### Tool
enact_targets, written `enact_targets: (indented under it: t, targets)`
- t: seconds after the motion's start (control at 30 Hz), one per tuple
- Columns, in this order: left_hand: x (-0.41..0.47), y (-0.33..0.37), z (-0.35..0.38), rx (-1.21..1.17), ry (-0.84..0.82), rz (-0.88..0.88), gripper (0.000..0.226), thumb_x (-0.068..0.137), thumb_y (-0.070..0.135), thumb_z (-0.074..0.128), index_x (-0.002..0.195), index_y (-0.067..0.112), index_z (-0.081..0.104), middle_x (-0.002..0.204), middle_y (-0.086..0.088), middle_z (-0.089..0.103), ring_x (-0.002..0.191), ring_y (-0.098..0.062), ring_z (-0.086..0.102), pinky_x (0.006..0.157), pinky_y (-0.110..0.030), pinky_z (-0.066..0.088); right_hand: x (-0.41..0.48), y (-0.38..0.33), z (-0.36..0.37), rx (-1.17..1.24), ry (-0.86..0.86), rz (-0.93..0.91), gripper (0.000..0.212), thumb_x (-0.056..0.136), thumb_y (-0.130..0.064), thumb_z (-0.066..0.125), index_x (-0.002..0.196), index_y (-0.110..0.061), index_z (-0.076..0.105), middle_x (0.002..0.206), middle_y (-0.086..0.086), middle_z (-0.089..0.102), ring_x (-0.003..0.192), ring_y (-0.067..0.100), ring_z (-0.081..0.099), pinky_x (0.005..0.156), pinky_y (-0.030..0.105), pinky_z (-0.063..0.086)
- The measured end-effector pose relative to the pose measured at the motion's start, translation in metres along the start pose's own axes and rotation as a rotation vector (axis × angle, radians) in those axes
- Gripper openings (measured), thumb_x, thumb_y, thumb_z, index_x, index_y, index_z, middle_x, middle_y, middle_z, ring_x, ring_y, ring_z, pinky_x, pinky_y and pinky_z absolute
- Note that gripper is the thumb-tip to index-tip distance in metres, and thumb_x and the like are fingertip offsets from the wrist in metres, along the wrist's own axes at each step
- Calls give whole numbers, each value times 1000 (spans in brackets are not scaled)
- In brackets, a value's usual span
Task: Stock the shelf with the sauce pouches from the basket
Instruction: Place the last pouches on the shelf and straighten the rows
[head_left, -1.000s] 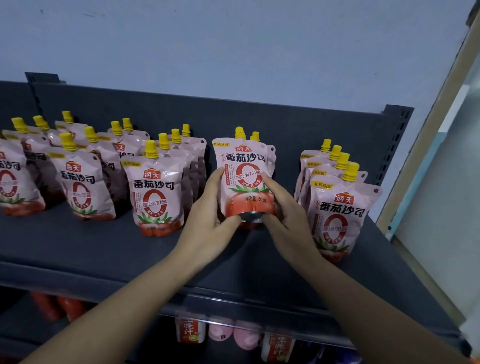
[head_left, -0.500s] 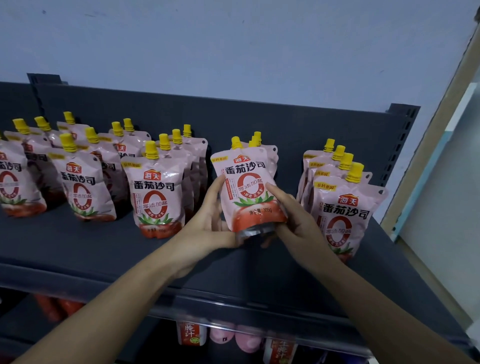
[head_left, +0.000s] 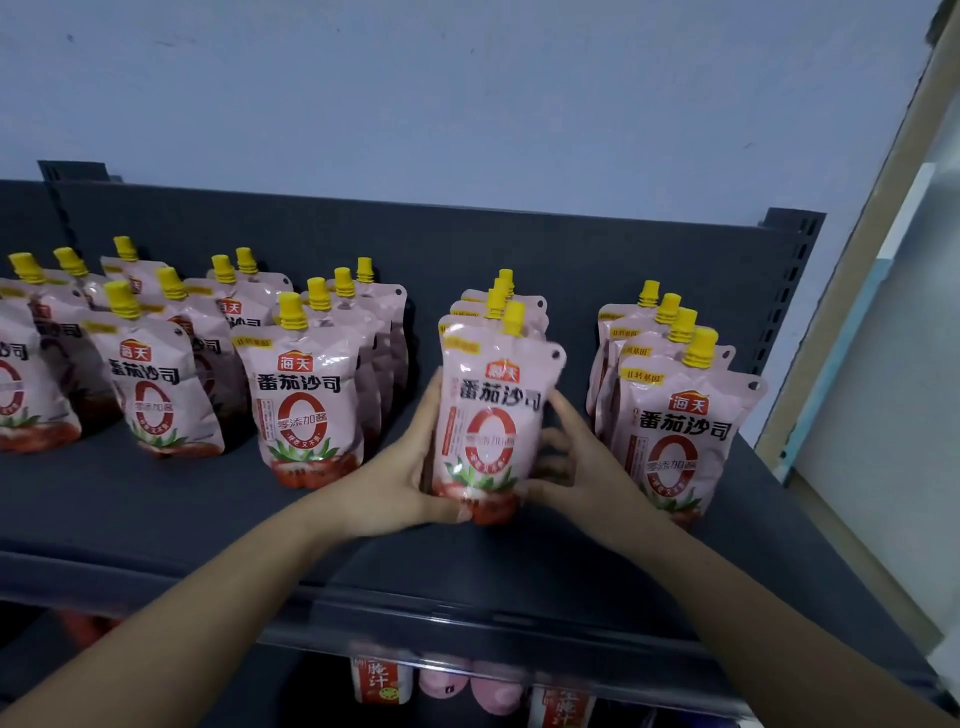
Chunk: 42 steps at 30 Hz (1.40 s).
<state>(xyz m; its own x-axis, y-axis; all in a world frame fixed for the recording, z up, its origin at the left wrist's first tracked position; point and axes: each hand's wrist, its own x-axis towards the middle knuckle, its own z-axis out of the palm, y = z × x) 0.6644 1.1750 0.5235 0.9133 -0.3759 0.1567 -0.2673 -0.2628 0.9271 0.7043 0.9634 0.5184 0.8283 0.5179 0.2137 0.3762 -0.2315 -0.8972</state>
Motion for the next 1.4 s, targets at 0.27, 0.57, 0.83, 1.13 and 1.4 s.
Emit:
enact_targets:
  t: [0.27,0.57,0.83,1.13,1.4]
  targets:
    - [14,-15,-5,325,126,-38,115,75,4,75,138,44,-13,138,29,28,127,10,34,108,-16,32,21,-2,7,-247,38,-9,78,78,-3,69,139,-30,27,131,-6,58,114,8,58,97,35,51]
    - [16,-21,2,149,197,-89,104,71,-9,73,142,30,7,128,17,40,112,14,47,89,-10,45,23,-3,12,-260,61,79,53,83,-7,66,130,-21,46,133,-4,57,122,14,53,103,41,46]
    - [18,-18,11,78,234,-183,97,76,-6,70,146,22,8,112,26,44,97,13,48,69,3,43,15,-8,16,-283,83,144,48,85,-14,64,129,-18,45,129,-1,59,115,14,56,98,29,46]
    - [13,-8,37,316,631,-366,101,48,37,88,128,6,35,130,-9,39,124,-24,41,104,-38,41,-30,1,-23,-305,44,219,31,85,-14,65,112,-23,52,100,-3,63,98,15,63,90,31,52]
    - [22,-5,43,34,614,-318,49,79,-3,68,119,11,43,123,-8,53,109,-19,52,90,-30,42,-58,7,-56,-231,58,225,11,84,-10,65,90,-20,64,88,8,73,83,12,68,85,20,51]
